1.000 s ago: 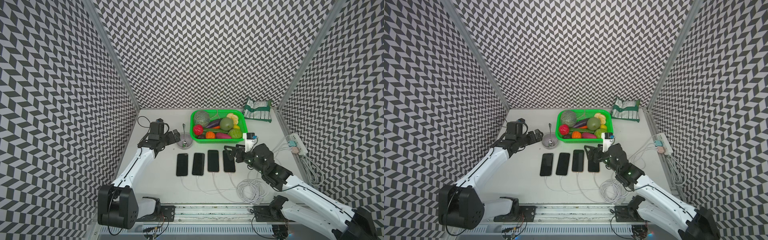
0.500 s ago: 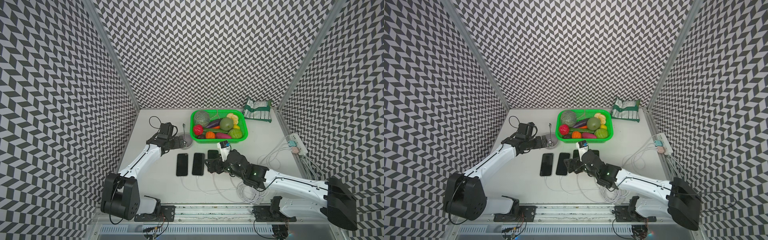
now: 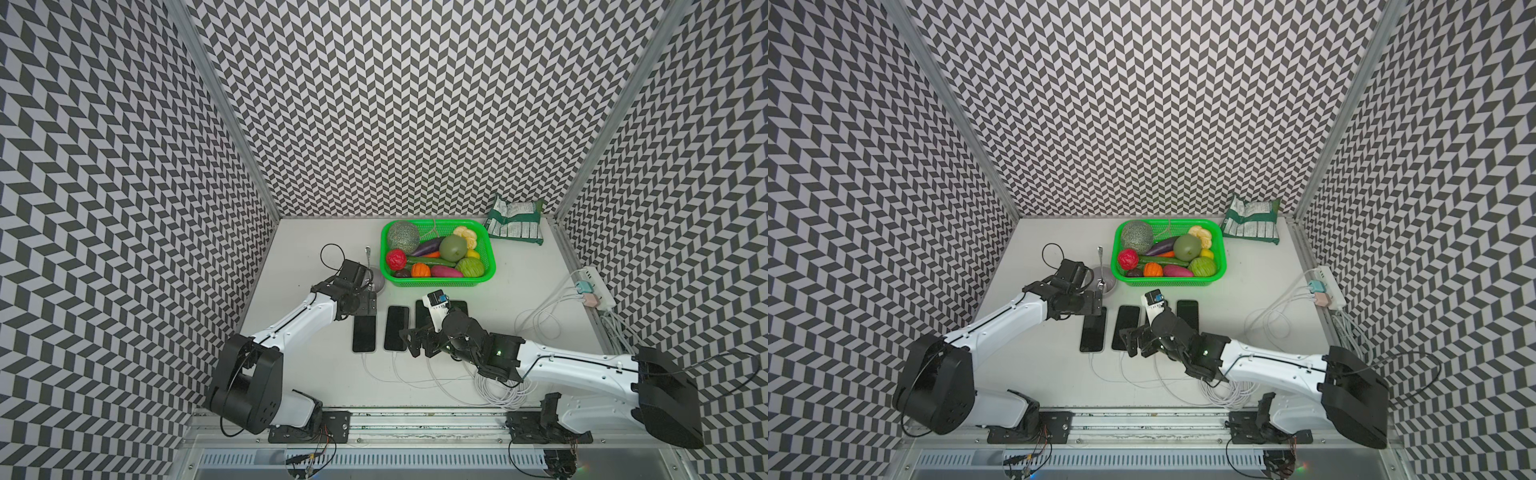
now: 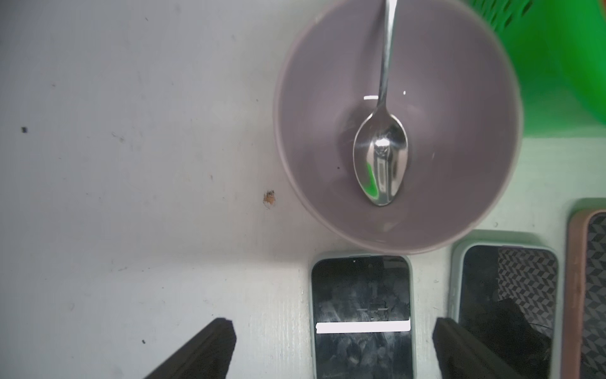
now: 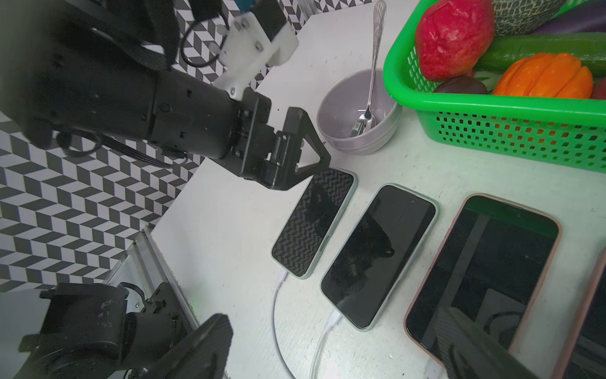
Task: Unplug the charging cable from the phone
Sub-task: Pick up the phone at the center of the board.
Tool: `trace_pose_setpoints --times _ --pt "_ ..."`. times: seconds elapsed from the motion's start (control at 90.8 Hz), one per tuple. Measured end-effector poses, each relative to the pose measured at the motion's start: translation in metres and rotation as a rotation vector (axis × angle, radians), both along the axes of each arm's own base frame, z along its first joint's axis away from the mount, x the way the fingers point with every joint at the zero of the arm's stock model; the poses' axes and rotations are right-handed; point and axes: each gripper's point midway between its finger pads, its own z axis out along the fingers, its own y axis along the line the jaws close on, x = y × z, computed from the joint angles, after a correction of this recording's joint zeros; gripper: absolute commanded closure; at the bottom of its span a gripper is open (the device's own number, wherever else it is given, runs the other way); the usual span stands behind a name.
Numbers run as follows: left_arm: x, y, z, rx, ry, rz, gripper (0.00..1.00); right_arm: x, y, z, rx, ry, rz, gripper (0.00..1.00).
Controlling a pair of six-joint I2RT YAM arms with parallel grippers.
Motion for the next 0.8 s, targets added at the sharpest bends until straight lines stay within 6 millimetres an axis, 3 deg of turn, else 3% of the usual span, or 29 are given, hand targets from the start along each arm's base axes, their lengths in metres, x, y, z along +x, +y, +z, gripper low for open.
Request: trace_pose_setpoints --times 0.386,0.804 --pt "-0.015 -0.010 -0.043 0.069 0.133 -0.046 0.00 0.002 0.004 -0.002 0.024 0.003 -0.009 0.00" --pt "-0.013 -0.014 -0.054 0.082 0.165 -0.036 0.00 0.000 0.004 -0.006 0.028 0.014 -0.012 0.00"
